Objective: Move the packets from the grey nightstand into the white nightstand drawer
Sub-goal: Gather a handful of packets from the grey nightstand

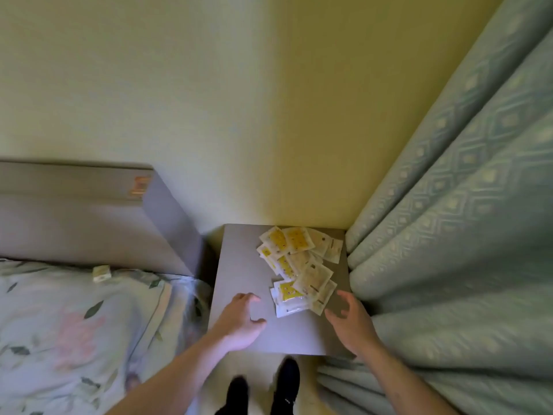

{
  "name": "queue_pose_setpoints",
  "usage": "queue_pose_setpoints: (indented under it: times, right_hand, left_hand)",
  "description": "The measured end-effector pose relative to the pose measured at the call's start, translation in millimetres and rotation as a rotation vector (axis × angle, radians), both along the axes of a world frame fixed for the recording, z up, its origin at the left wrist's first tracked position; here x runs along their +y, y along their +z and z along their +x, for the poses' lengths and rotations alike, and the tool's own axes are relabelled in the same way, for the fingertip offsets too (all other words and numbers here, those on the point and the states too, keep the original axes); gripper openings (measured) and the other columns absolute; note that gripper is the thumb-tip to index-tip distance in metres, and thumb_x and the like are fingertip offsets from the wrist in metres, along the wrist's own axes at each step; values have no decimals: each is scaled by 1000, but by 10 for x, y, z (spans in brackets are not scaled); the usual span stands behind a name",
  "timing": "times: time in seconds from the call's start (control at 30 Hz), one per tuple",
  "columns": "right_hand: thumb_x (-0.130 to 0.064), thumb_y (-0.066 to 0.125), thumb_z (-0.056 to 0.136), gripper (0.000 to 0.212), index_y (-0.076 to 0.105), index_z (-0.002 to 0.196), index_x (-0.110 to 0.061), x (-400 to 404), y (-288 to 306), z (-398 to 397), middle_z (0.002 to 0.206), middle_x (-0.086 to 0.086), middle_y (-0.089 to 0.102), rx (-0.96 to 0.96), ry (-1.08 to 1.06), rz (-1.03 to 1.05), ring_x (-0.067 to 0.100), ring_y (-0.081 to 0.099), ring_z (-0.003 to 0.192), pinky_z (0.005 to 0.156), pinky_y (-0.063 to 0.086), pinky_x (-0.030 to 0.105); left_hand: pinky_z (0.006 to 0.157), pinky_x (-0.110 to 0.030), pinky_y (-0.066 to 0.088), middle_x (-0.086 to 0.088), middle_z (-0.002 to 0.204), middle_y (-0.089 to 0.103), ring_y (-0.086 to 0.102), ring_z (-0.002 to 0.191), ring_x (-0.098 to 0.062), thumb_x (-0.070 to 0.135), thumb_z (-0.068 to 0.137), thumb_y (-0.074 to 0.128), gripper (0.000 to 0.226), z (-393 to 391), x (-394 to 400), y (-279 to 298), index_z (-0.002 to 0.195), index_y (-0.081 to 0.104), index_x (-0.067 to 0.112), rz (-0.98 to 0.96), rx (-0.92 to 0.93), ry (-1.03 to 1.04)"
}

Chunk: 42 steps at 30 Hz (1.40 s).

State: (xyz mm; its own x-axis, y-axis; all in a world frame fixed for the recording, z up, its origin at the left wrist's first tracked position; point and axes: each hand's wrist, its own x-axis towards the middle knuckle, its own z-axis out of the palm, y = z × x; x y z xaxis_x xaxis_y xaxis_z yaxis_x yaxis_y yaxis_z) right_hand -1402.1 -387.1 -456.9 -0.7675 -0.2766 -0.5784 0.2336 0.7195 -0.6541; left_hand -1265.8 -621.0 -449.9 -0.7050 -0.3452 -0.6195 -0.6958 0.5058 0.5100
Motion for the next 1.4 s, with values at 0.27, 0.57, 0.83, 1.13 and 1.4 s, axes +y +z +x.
queue_pose_setpoints:
  times: [0.27,0.57,0.83,1.13,1.4]
  right_hand:
    - [-34,80,86,56,55,134,-17,-172,-1199,-478,117,-5,56,2,-91,109,24,61,115,97,50,38]
    - [-38,87,77,54,52,115,-25,-309,-2052,-650,106,-12,57,22,-282,131,15,62,100,80,50,28]
    - [-64,88,57,102,51,134,-10,-656,-2274,-709,134,15,52,77,-401,300,38,56,122,100,51,48]
    - [-44,96,60,84,52,125,-14,-590,-2253,-595,127,12,57,-21,-457,334,36,63,110,90,58,48]
    - [-6,86,78,61,56,129,-22,-188,-2000,-465,116,0,67,-92,-576,2,21,67,97,74,60,38]
  left_hand:
    - [99,-32,49,4,138,47,54,124,-19,47,82,75,65,-809,52,-1462,138,50,26,19,-24,116]
    - [96,-33,49,6,135,44,44,126,-20,57,77,78,90,-960,314,-2384,149,34,27,-231,88,31]
    - [70,-34,49,12,94,57,59,91,-19,43,64,90,61,-685,72,-2527,110,51,32,-109,24,164]
    - [72,-31,50,11,104,50,54,101,-18,48,64,78,53,-254,-215,-2425,104,48,29,-251,-16,110]
    - [88,-35,52,4,119,46,49,106,-20,63,54,87,75,-530,190,-2321,109,56,22,-327,158,27]
